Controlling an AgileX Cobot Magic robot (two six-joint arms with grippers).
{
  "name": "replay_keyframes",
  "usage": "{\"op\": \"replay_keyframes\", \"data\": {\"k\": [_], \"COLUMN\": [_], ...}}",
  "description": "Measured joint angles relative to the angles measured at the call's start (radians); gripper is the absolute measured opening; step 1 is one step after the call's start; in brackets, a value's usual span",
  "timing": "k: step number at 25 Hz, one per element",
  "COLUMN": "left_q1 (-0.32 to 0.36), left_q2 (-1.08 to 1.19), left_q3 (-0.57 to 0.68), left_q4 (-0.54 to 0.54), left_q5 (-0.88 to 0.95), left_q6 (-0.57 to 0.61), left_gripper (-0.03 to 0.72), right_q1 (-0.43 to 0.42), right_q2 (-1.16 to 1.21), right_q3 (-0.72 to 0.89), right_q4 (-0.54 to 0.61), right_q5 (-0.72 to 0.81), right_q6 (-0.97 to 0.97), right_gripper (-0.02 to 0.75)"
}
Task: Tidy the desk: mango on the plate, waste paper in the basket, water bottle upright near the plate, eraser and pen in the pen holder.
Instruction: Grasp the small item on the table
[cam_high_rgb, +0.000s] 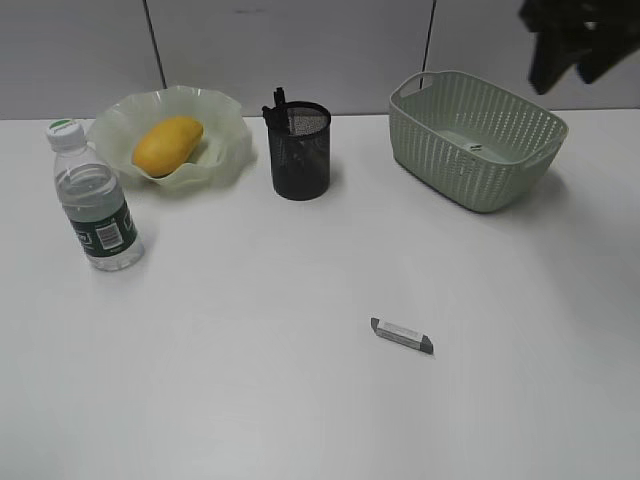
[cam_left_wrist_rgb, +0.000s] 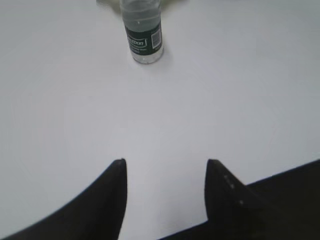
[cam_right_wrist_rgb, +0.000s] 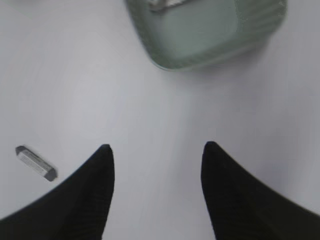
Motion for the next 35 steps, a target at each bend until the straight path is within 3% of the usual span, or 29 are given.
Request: {"op": "replay_keyframes", "data": {"k": [4,7,10,13,17,22,30,35], "left_q1": [-0.026,-0.042,-0.063,-0.132,-0.265,-0.423,-0.51,-0.572], "left_q2": [0.204,0.398,0.656,0.859,1.12,1.377,1.659,1.77], "left_q3": [-0.056,-0.107,-0.199,-0.33,-0.561,-0.818,-1.055,-1.11], "left_q4": [-0.07,-0.201,-0.328,-0.38,-0.37,-0.267,-0.335,-0.295], "left_q5": [-0.047,-0.073,-0.065,-0.042,0.008,0.016,0.043,-0.059], "left_q6": [0.127,0.352,0.585,0.703,0.763,0.774,0.992,1.017], "left_gripper": [0.385,0.385,0.385,0.385,0.385,0.385,0.385,0.382], "right_q1": [-0.138,-0.208,-0.233,-0.236,-0.236,-0.236,-0.236,-0.236], "right_q2": [-0.119,-0.204,-0.29,-0.374,-0.488,-0.648,-0.945,-1.107], "right_q3": [0.12,0.212,0.305,0.397,0.522,0.656,0.791,0.841], "right_q4": [0.003,0.003,0.003,0.013,0.026,0.028,0.05,0.052], "right_q5": [0.0,0.0,0.0,0.001,0.001,0.001,0.004,0.006], "right_q6": [-0.024,-0.031,-0.051,-0.061,-0.064,-0.064,-0.064,-0.064], "right_gripper": [0.447,0.447,0.447,0.447,0.447,0.447,0.446,0.446]}}
